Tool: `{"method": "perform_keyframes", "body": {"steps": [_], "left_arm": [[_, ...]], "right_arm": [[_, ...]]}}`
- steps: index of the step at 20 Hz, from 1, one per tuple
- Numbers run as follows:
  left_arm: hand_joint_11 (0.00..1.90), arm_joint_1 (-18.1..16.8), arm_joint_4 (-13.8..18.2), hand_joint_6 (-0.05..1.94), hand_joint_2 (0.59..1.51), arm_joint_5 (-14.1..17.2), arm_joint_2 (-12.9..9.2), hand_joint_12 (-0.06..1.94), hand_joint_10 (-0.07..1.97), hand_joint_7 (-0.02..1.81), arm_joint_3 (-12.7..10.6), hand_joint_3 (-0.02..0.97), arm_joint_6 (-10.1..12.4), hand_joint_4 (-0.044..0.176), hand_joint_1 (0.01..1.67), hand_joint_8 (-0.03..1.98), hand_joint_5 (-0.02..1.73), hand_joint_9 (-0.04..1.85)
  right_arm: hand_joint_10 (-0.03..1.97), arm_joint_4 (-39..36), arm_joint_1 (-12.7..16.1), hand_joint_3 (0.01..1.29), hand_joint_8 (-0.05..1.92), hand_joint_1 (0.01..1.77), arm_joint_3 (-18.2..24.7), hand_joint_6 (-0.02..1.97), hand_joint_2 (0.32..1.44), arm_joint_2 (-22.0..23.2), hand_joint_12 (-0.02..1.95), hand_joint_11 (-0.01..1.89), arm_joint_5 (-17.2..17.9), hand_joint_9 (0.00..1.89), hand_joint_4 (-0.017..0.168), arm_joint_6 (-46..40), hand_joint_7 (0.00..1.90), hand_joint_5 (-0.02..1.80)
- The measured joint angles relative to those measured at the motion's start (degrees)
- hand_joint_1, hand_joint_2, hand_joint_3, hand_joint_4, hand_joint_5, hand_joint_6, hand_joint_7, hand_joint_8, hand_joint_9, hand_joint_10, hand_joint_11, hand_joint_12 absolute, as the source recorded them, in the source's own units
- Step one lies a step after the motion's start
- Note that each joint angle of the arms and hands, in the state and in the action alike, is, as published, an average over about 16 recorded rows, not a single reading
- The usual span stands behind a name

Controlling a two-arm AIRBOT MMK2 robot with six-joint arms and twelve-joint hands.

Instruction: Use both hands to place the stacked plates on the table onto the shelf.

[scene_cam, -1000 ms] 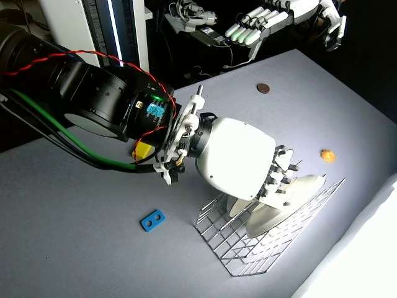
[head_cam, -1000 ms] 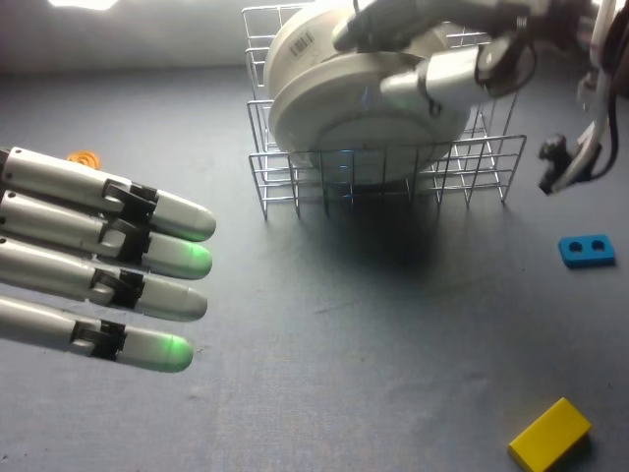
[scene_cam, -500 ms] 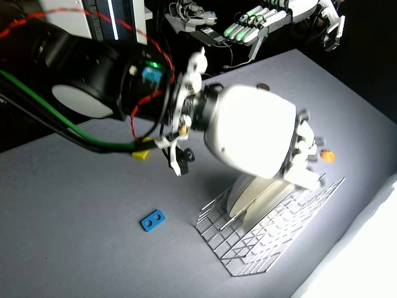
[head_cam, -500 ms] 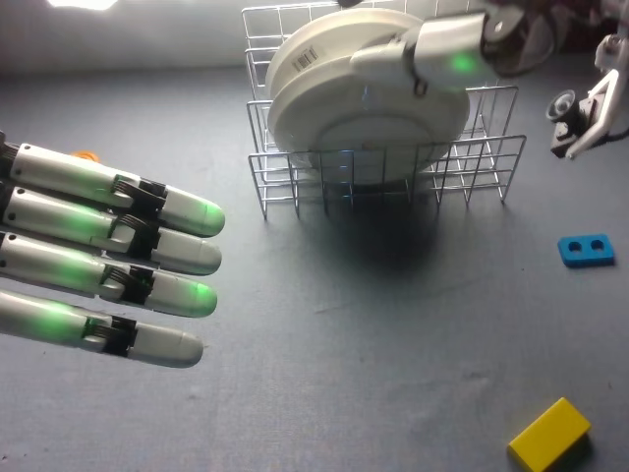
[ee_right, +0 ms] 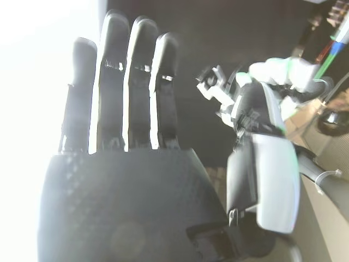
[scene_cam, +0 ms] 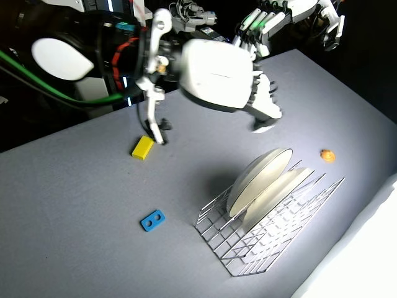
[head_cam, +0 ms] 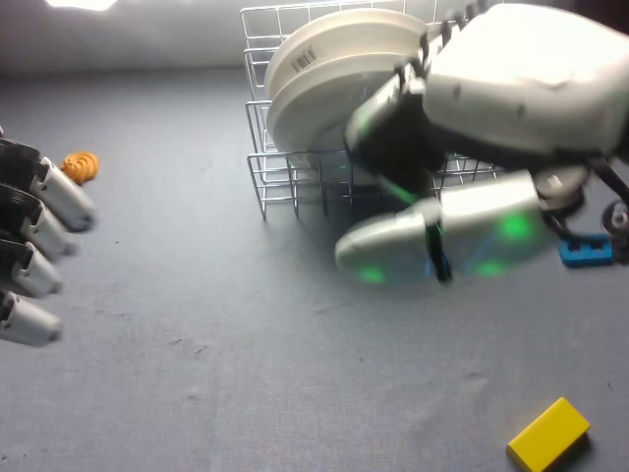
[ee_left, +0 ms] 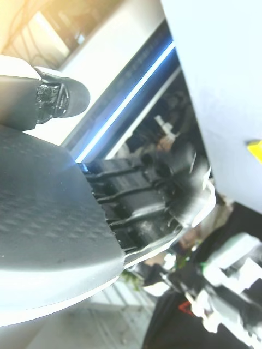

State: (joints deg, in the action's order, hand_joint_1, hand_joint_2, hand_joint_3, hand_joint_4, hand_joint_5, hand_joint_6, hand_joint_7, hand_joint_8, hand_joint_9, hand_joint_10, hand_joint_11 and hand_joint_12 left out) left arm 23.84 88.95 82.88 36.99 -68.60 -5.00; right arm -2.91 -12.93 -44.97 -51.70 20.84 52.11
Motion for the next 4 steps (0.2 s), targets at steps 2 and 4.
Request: {"method": "perform_keyframes", "body": {"steps": [2,4], "left_arm": [[0.86,0.0,0.0,1.09,1.172,0.0,0.0,1.46,1.25,1.01,0.0,0.015,0.0,0.051,0.13,1.17,0.87,0.98],[1.03,0.0,-0.1,1.32,1.177,0.0,0.0,1.7,1.51,1.19,0.0,0.015,0.0,0.062,0.16,1.41,1.04,1.16]], "right_arm": [[1.1,-0.4,-0.7,0.01,1.06,0.45,1.7,1.01,1.15,1.3,1.62,0.63,0.1,0.85,0.0,0.5,0.87,0.77],[1.32,-0.9,-1.5,0.01,1.27,0.39,3.4,1.22,1.14,2.7,1.74,0.72,0.2,0.87,0.001,1.0,0.9,0.81]]}}
